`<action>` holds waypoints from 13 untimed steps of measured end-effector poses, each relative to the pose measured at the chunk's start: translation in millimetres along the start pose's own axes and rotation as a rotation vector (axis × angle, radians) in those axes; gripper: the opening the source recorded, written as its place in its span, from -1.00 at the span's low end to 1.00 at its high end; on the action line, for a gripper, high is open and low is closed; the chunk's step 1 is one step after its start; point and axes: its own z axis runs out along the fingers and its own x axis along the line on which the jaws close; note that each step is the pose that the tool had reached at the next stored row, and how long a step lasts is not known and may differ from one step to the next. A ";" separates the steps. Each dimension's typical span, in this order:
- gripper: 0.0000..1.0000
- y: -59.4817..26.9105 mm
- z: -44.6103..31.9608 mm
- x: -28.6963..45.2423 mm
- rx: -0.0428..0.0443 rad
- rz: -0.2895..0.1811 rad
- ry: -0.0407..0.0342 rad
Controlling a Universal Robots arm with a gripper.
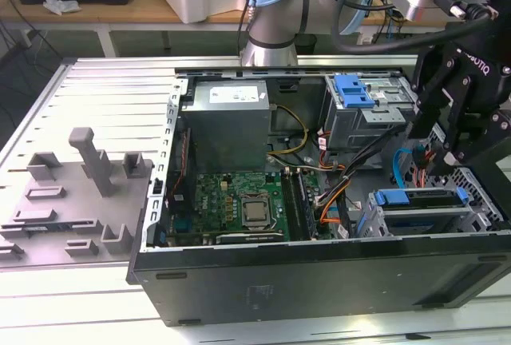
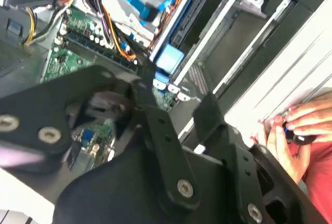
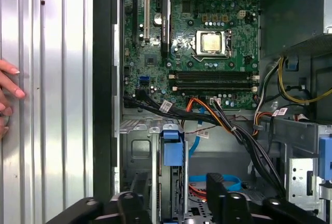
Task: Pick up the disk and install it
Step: 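Insert the disk into the insertion slot, then insert the first disk wire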
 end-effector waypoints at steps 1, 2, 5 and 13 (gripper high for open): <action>0.25 0.0 0.0 0.0 0.0001 0.000 0.0000; 0.25 0.0 0.0 0.0 0.0001 0.000 0.0000; 0.25 0.0 0.1 0.0 0.0000 0.000 0.0000; 0.25 0.0 0.3 -0.9 0.0000 0.000 0.0001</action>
